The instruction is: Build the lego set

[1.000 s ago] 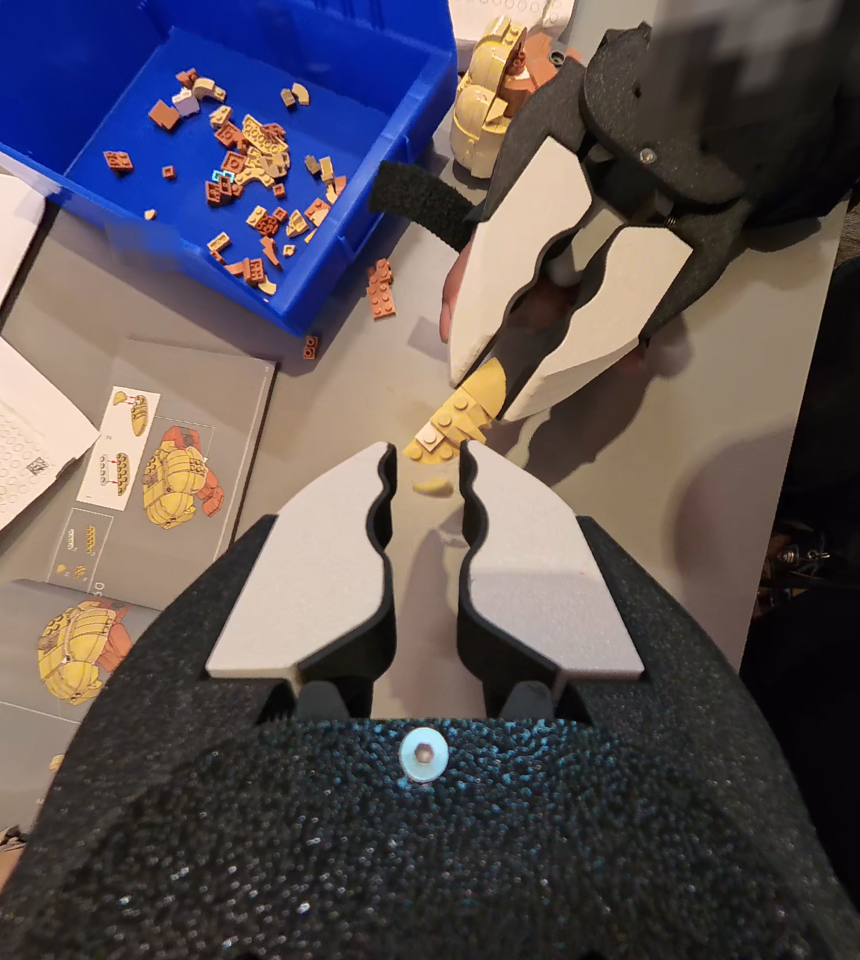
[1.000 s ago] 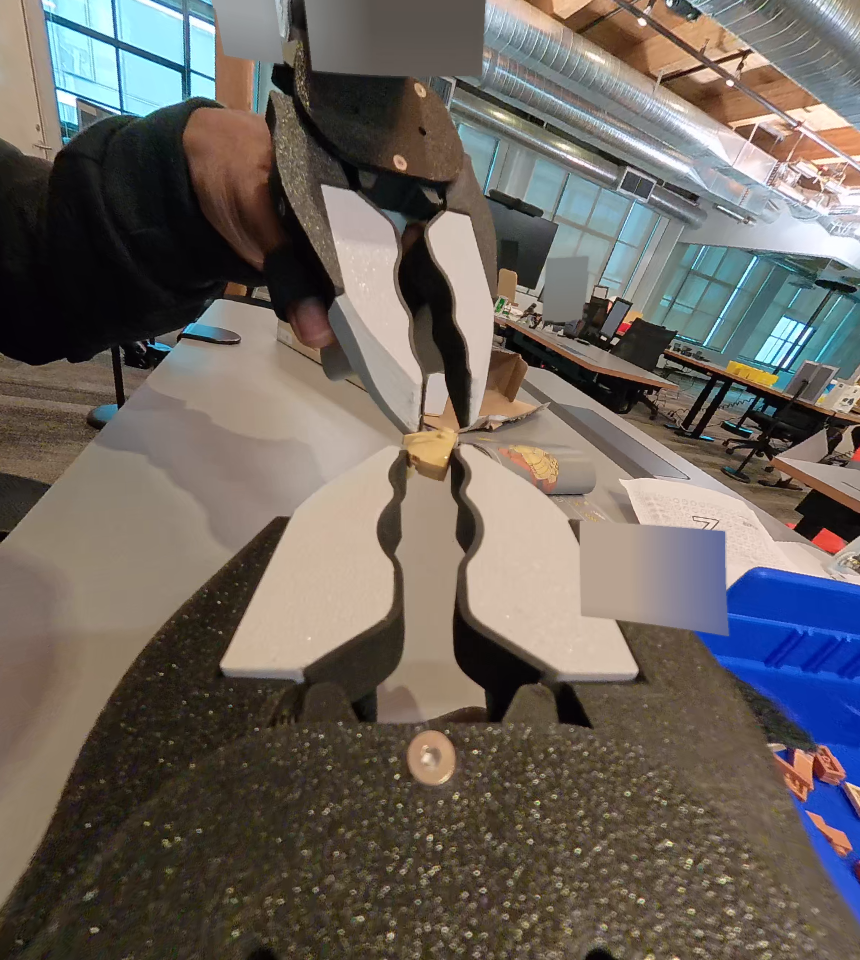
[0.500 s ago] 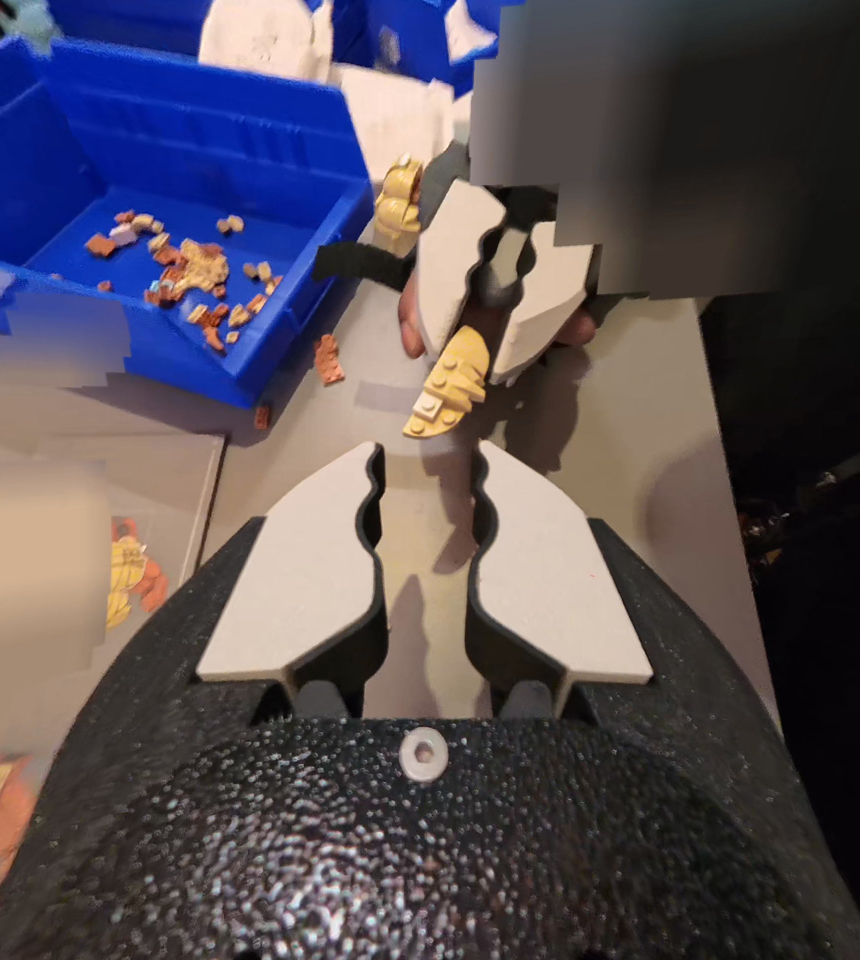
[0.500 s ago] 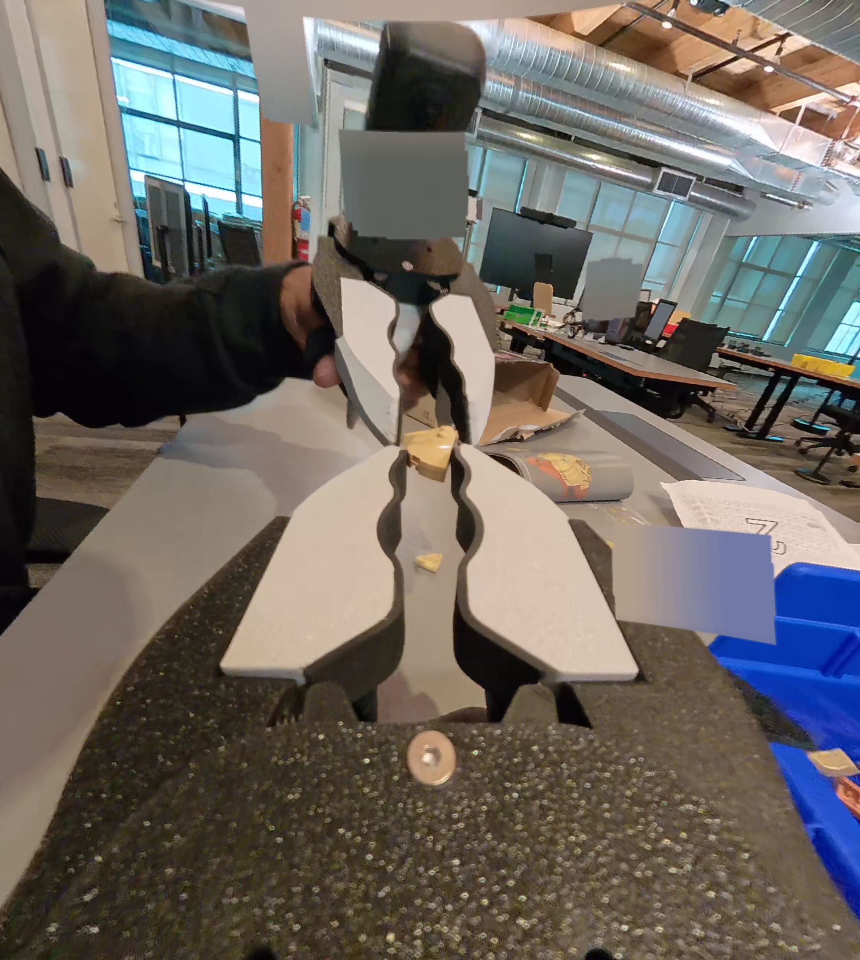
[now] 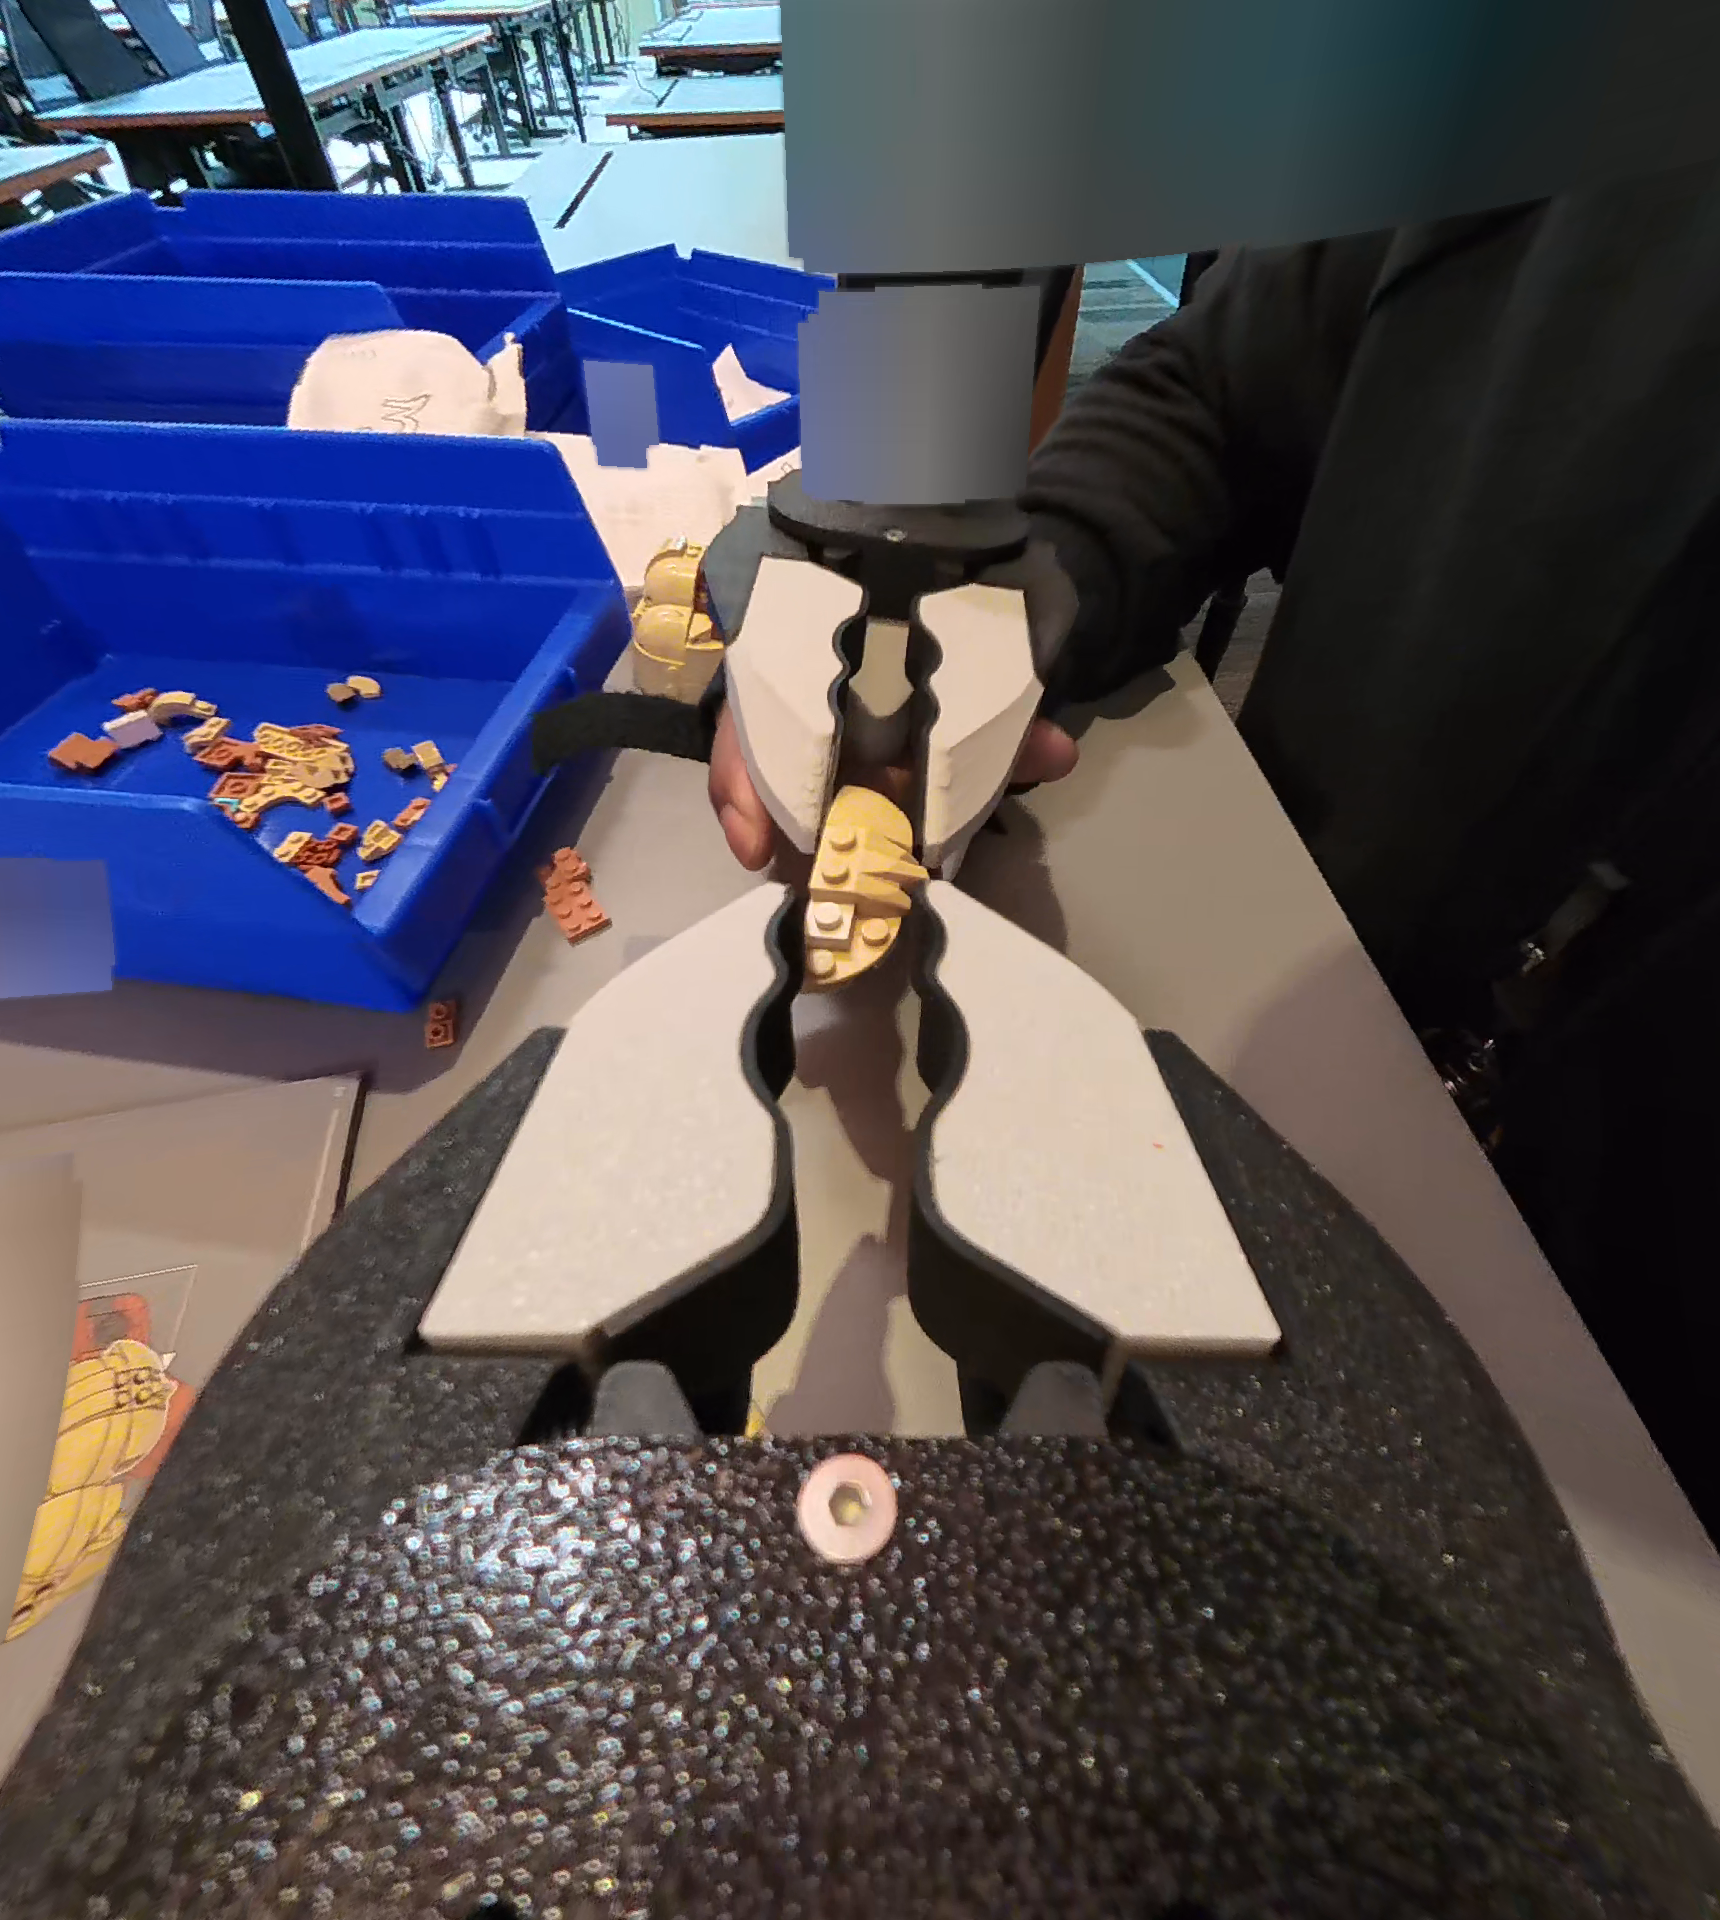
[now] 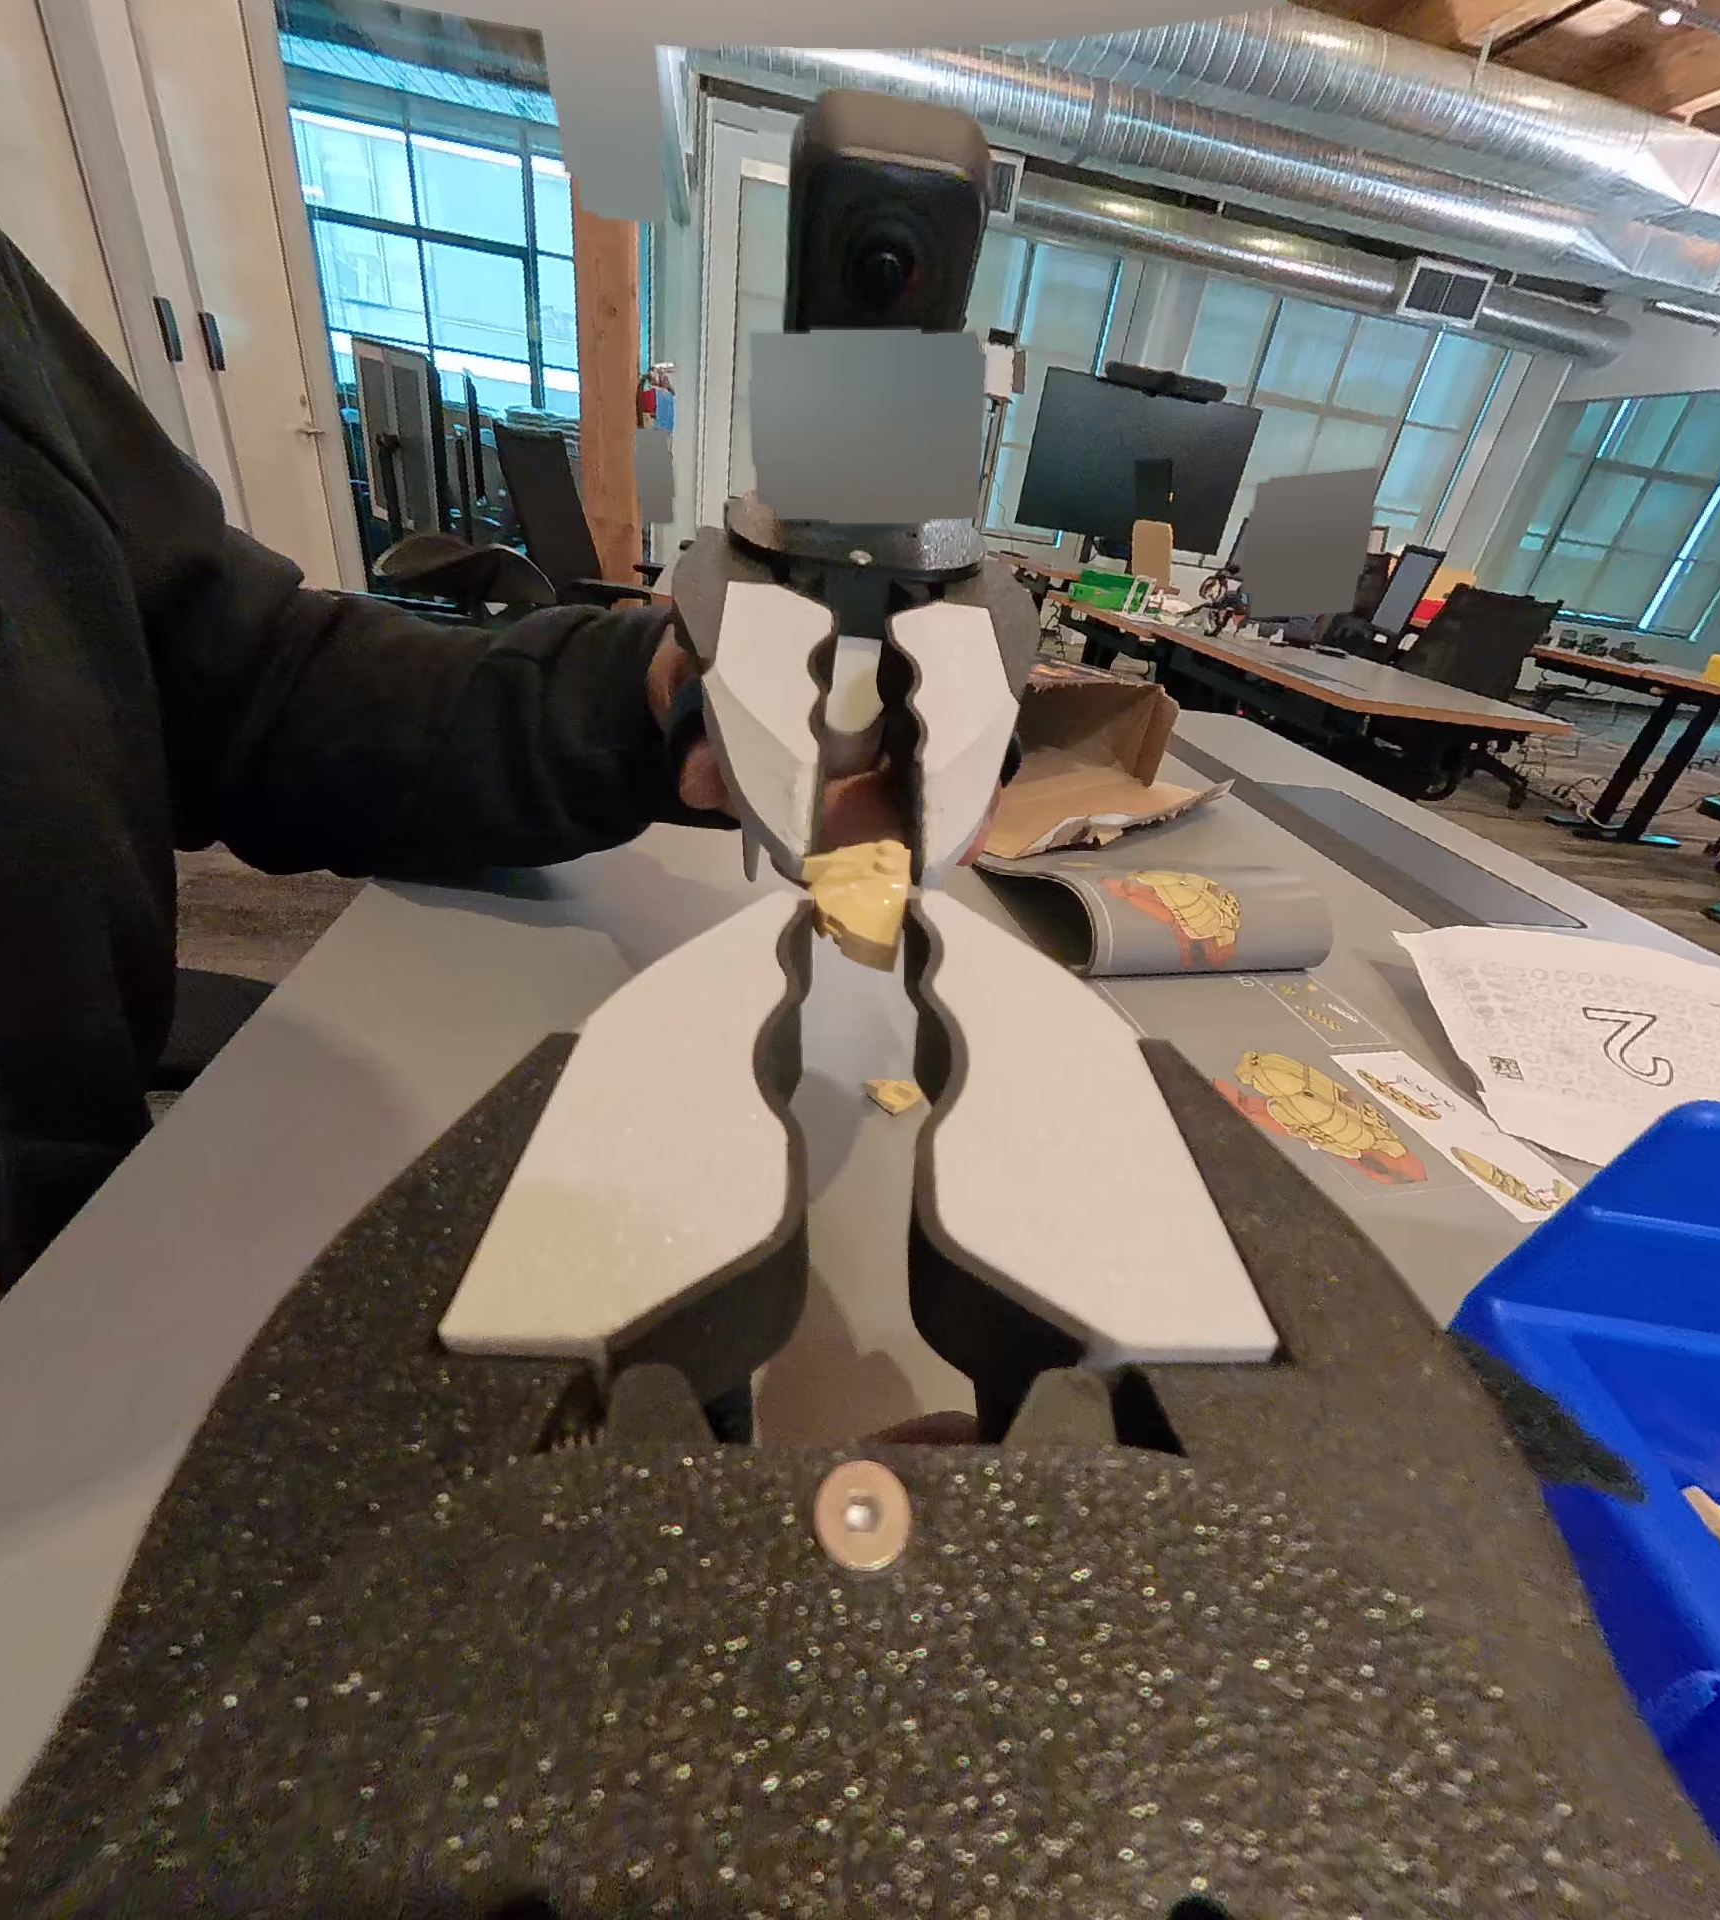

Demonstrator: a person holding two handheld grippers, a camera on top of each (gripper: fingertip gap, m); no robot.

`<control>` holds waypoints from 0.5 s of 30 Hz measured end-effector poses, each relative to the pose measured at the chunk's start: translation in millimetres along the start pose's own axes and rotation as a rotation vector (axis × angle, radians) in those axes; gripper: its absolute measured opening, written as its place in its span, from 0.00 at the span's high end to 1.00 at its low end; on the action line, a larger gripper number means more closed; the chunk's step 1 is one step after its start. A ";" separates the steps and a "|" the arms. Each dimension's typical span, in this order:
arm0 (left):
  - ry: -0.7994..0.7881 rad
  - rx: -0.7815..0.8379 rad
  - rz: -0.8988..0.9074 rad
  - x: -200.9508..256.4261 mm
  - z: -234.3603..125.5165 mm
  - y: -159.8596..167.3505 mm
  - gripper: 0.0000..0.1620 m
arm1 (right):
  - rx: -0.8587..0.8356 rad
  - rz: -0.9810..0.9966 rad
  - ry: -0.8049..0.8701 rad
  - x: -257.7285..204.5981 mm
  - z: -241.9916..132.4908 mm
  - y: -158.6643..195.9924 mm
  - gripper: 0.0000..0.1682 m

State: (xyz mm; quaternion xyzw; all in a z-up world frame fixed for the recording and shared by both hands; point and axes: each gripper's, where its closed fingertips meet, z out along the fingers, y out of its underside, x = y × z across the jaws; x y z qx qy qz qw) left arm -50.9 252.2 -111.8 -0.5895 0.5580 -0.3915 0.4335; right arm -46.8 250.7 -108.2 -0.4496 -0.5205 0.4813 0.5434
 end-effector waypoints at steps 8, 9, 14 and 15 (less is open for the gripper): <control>-0.056 -0.046 -0.011 -2.8 4.8 5.0 0.89 | -0.052 -0.008 -0.008 -2.1 3.9 7.3 0.81; -0.058 -0.050 -0.014 -2.3 5.8 5.3 0.89 | -0.053 -0.008 -0.002 -1.2 4.0 7.4 0.81; -0.066 -0.058 -0.010 0.6 9.1 5.3 0.89 | -0.055 0.009 -0.005 -0.9 3.7 7.7 0.87; -0.065 -0.056 -0.014 0.9 8.9 5.4 0.89 | -0.057 0.006 -0.010 -2.2 3.9 7.7 0.88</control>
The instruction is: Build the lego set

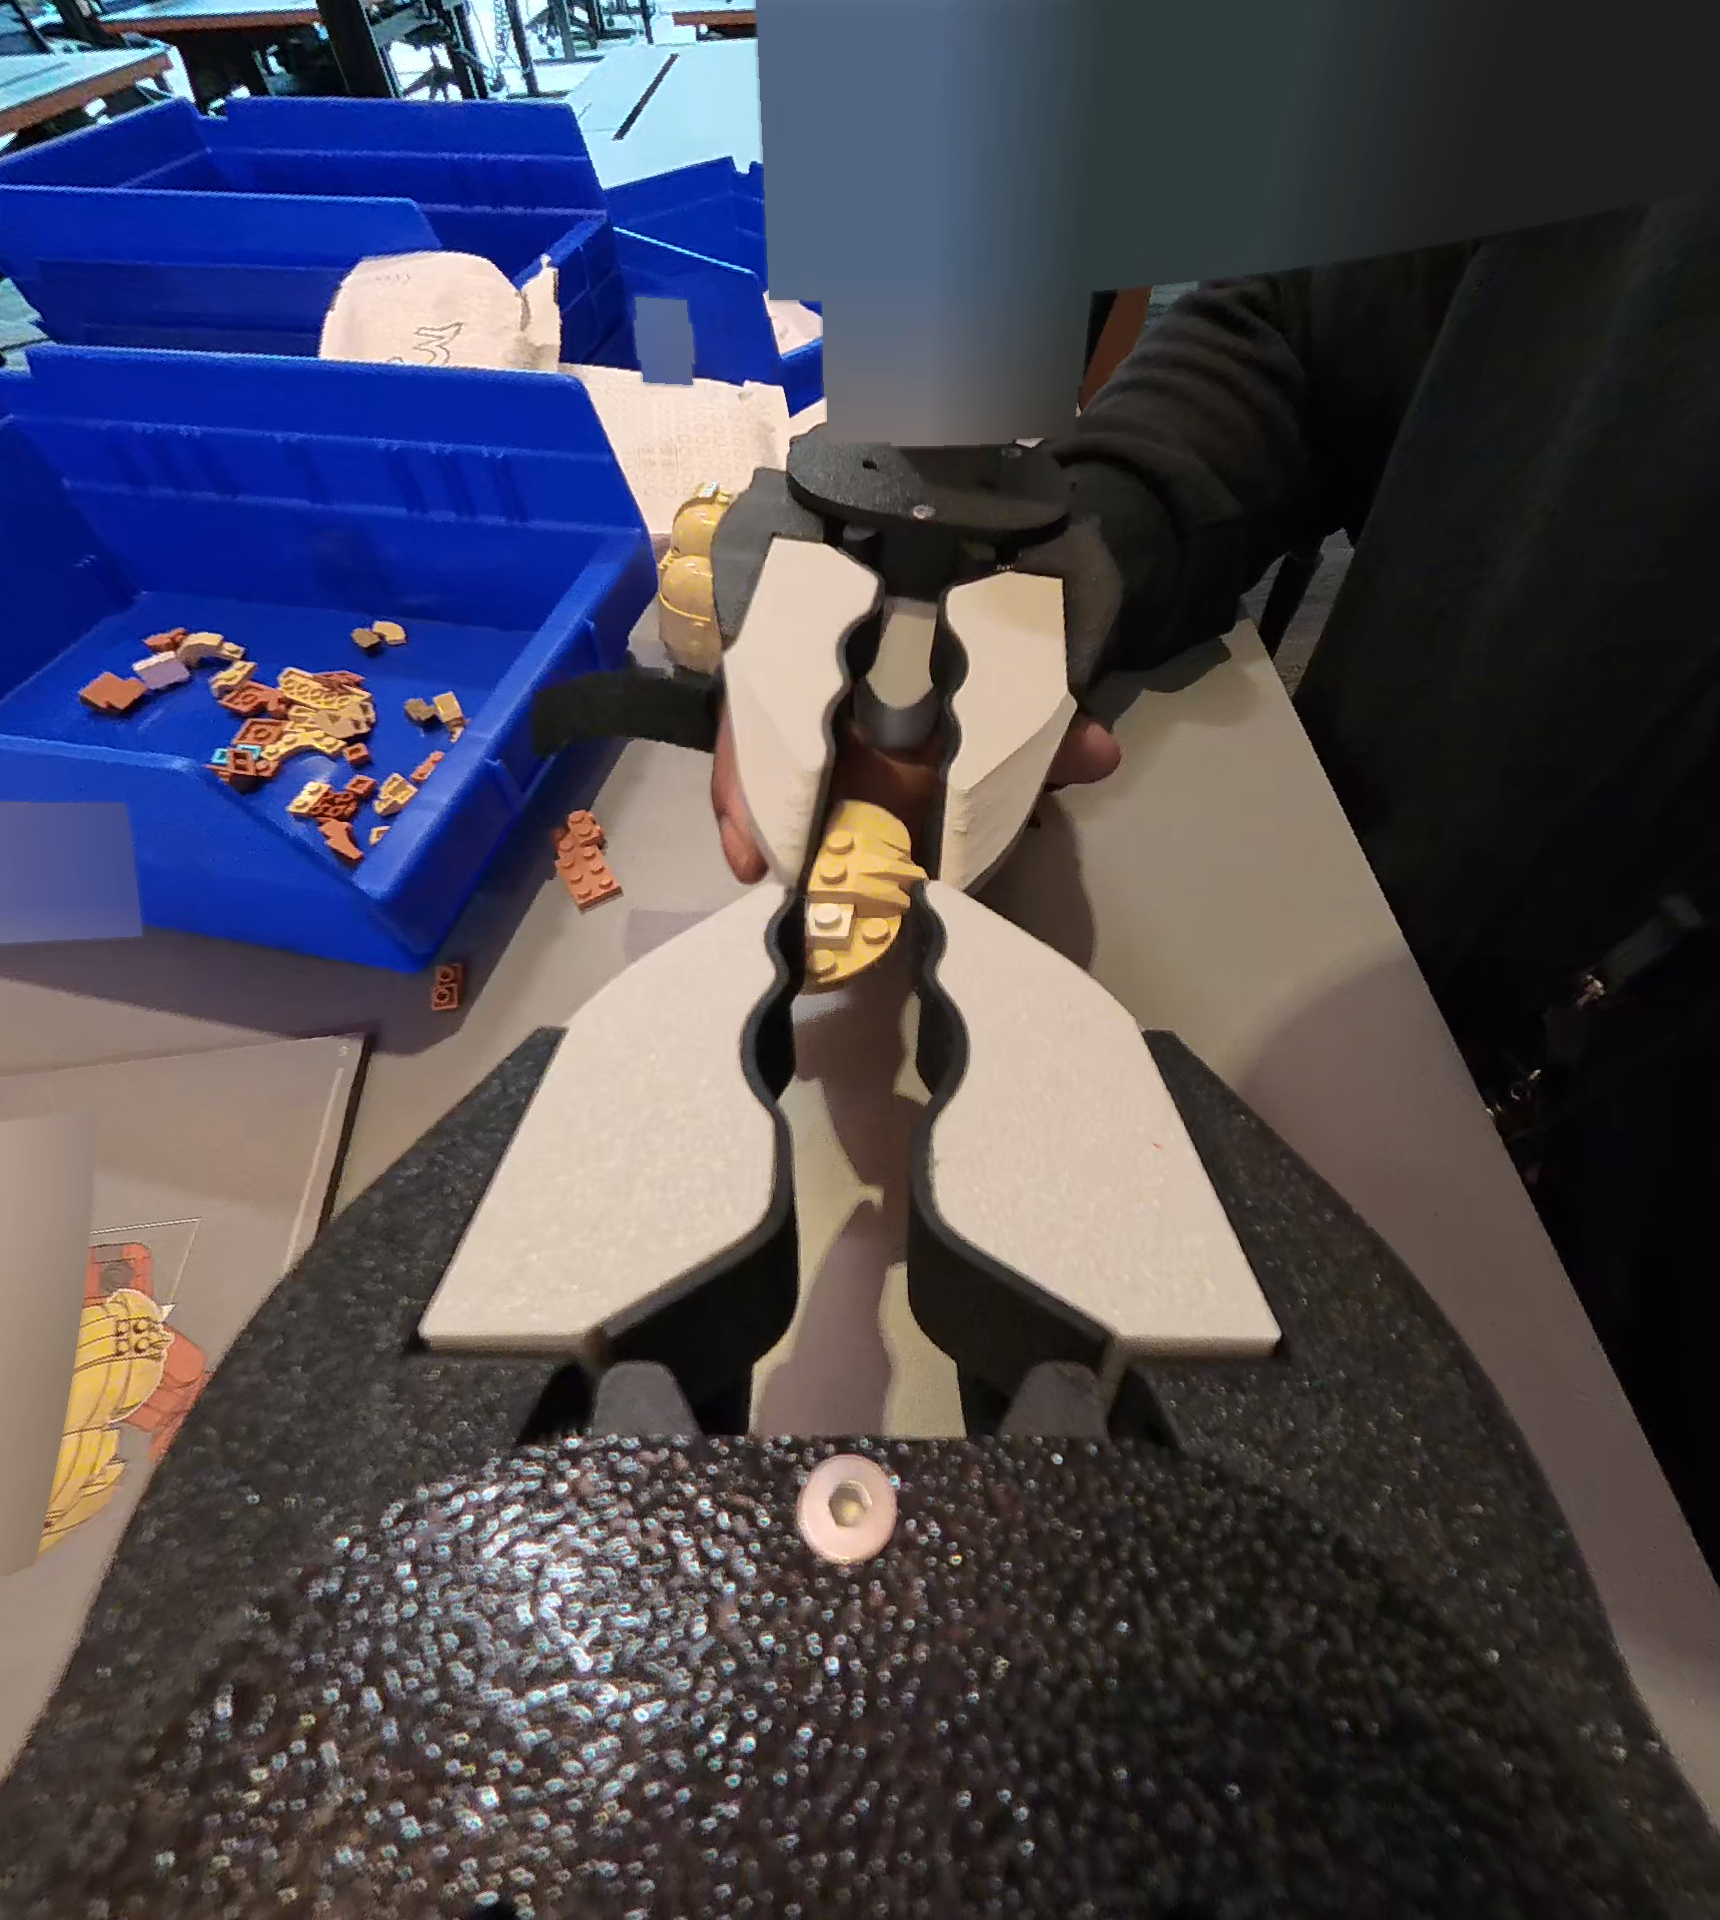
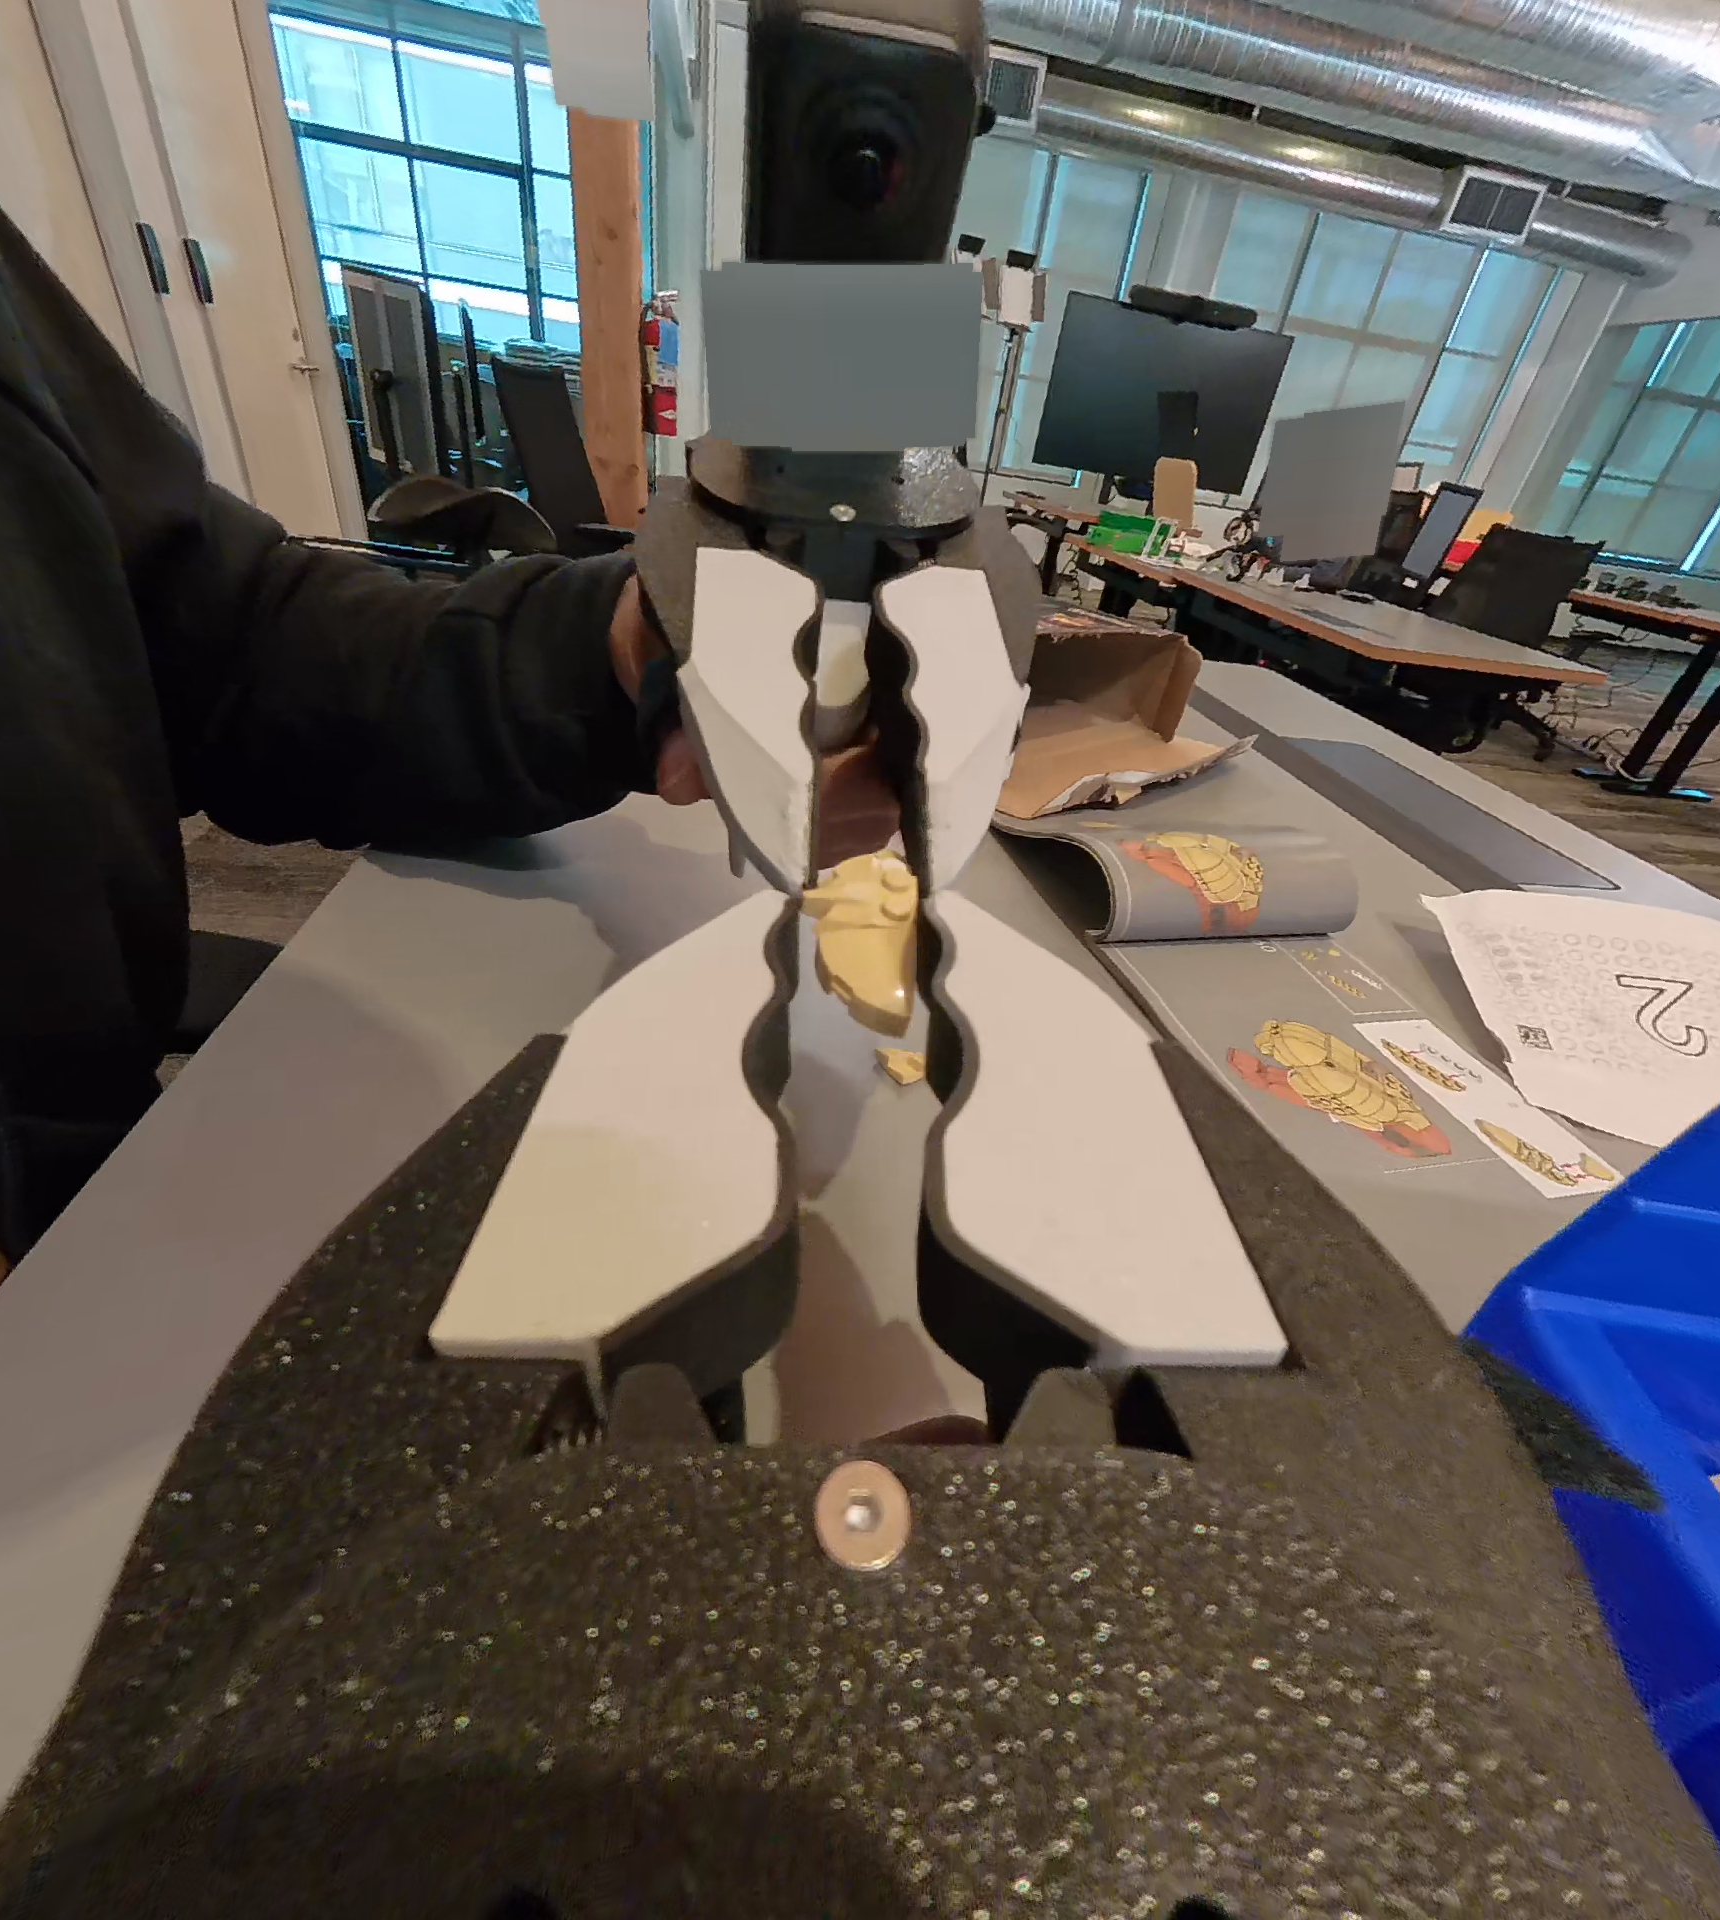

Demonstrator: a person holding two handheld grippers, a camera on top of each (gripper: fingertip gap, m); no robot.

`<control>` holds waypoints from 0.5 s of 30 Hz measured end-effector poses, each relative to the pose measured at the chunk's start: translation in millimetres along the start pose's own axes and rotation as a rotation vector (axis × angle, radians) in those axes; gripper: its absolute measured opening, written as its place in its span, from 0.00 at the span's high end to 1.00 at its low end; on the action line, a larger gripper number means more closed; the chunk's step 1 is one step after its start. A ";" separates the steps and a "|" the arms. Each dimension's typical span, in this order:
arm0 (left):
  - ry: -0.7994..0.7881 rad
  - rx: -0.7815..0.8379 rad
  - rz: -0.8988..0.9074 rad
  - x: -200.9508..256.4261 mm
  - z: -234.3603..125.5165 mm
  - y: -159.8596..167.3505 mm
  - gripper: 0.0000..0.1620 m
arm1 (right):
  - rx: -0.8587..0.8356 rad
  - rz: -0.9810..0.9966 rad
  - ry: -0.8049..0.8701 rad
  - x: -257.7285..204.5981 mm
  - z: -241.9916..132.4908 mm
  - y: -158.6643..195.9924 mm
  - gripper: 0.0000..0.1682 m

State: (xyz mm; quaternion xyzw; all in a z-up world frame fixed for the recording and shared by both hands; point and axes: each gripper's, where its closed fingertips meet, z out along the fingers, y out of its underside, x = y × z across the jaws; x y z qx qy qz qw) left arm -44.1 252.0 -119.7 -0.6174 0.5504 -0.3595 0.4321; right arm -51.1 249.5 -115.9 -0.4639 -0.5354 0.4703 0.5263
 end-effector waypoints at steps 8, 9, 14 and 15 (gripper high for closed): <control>0.066 0.099 -0.131 2.3 -7.9 -1.1 0.84 | -0.002 -0.007 -0.015 -3.3 0.2 0.1 0.88; 0.089 0.114 -0.175 2.5 -10.2 -0.4 0.83 | 0.000 -0.006 -0.019 -3.6 0.1 -0.1 0.88; 0.225 0.135 -0.381 9.6 -9.0 6.6 0.83 | -0.008 -0.022 -0.040 -8.1 1.0 0.9 0.88; 0.249 0.131 -0.409 11.9 -7.3 7.6 0.83 | -0.009 -0.025 -0.041 -8.4 1.1 1.0 0.88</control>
